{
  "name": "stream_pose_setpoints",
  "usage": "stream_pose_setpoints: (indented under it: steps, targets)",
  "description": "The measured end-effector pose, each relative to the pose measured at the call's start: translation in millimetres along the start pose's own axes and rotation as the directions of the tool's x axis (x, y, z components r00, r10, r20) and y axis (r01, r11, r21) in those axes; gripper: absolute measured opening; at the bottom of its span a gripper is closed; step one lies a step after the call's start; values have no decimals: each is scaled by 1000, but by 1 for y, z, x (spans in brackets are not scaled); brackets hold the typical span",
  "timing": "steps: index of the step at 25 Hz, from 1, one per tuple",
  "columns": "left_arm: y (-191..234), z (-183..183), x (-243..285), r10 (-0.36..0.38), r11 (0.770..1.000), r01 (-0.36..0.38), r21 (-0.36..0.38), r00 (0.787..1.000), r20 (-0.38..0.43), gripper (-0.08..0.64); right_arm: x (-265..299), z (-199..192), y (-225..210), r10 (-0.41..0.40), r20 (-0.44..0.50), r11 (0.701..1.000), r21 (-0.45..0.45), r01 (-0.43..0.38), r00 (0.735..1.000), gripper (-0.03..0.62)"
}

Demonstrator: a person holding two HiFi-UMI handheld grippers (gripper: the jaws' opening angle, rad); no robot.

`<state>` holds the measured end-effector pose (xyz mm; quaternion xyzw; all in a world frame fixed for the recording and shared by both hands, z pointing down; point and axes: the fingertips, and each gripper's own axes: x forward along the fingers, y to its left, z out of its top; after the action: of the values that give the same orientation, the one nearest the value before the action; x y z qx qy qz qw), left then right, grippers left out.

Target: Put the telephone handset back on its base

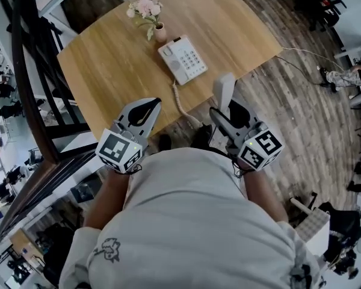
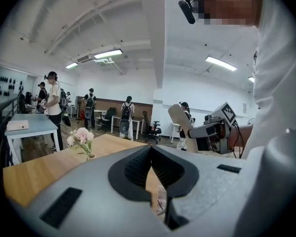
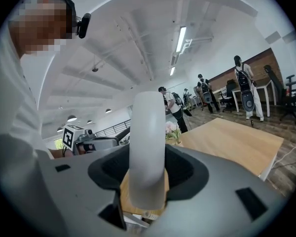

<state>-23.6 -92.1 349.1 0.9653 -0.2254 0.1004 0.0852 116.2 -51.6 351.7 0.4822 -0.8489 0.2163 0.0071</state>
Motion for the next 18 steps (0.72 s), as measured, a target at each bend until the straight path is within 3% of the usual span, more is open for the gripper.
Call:
stream_pose_setpoints:
  steps: [10,18]
  targets:
    - [-19,14,45,202,979,-201,-37,979,28,6,-1,23,-57,186,-68,981,-36,-188,980,224]
    - [-26,6,54,293,953,-293,-75,956,1,6,14,21,-74,263,-127,963,-19,-268,956,224]
